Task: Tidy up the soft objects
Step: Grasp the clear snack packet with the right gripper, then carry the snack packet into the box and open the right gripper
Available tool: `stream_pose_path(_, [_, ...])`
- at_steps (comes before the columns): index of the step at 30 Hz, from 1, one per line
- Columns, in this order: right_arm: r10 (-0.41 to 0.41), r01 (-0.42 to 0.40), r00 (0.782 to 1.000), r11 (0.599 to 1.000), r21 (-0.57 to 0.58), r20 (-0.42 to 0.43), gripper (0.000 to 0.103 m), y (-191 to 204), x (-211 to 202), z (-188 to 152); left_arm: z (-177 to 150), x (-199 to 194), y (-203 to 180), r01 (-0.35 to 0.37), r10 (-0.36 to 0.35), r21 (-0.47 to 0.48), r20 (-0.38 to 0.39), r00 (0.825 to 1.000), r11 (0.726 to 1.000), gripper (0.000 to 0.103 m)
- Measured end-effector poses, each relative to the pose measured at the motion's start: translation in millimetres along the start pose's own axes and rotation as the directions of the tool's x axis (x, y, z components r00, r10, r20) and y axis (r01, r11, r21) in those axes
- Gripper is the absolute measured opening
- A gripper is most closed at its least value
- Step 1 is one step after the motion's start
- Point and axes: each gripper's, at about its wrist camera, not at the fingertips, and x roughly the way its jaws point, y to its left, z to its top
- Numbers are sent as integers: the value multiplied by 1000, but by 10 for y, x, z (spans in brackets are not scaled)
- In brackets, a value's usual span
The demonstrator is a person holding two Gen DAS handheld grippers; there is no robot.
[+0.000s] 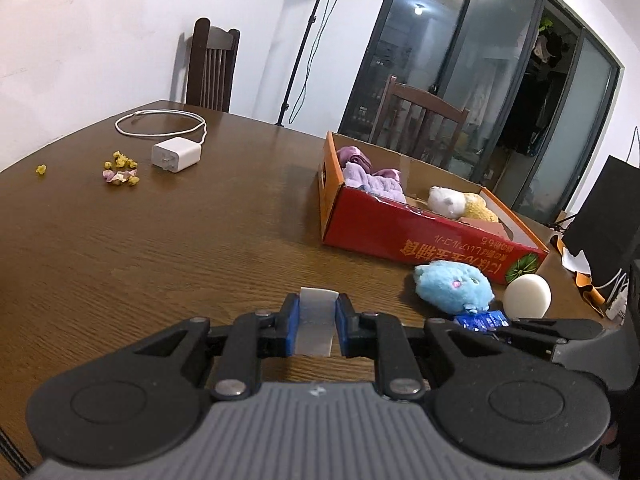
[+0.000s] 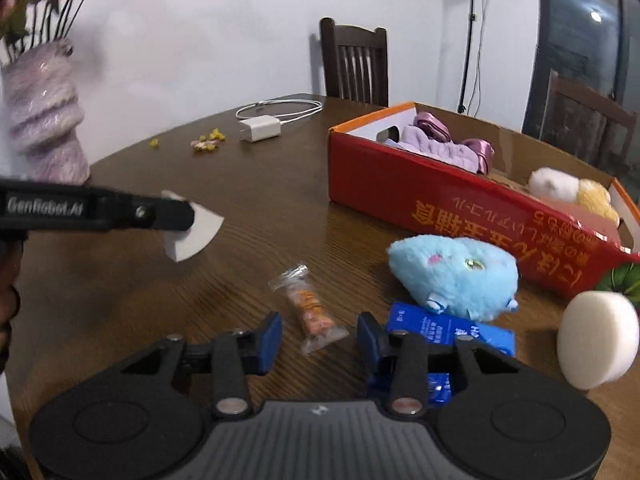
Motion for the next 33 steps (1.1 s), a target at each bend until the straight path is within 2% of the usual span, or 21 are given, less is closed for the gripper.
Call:
stream_pose_path(5, [-24,23,1000,999,-37,-2,40,57,140,71,-41,-55,-8,10,-10,10,0,1000,1000,19])
stream_pose_path(6, [-24,24,1000,999,-33,3,37,52,164,77,-56,-75,-9,16,-16,11,-1,1000,1000,19])
stream_pose_path(7, [-22,22,1000,999,-31,4,28,54,175,78,-72,-92,-9,21,-20,12,-3,1000,1000,19])
stream_pose_path(8, [-18,18,1000,1000,-25,4,24,57,178,69,-88,-108,-10,24,-24,13,-5,1000,1000,19])
stream_pose_path(10, [-17,18,1000,1000,-22,11,21,70,153,41,-122,-131,-10,30,-30,17,-12,999,999,19])
stream_pose_path(15, [4,-4,1000,1000,4,24,19,114,-55,-102,-197,-138,-79,59,-58,34,-37,998,998,19])
stream_pose_path(19, [12,-16,997,999,46,72,18,19,-367,-118,-156,-91,-207,126,-124,42,-43,991,991,19])
stream_pose_path(21, [6,-14,992,998,68,123,18,-115,-529,-25,-14,-11,-307,210,-208,41,-43,977,977,19])
stream_pose_path(23, [-16,4,986,997,72,167,18,-282,-627,119,194,82,-443,256,-255,71,-21,967,964,19])
stream_pose_path(26, [-100,92,973,994,52,206,18,-665,-609,455,655,352,-696,325,-331,133,26,943,936,19])
stream_pose_path(27, [-127,116,970,991,62,210,18,-855,-551,609,822,523,-777,342,-348,139,18,937,929,19])
stream_pose_path(29, [-124,101,975,987,124,186,18,-1244,-377,884,1109,897,-928,339,-341,140,-9,940,930,19])
stream_pose_path(32, [-51,11,990,958,286,130,18,-1883,39,1294,1496,1538,-1102,309,-304,113,-62,951,944,19])
stream_pose_path(33, [-57,21,993,950,312,106,18,-2036,204,1410,1601,1753,-1140,300,-293,96,-82,953,949,19])
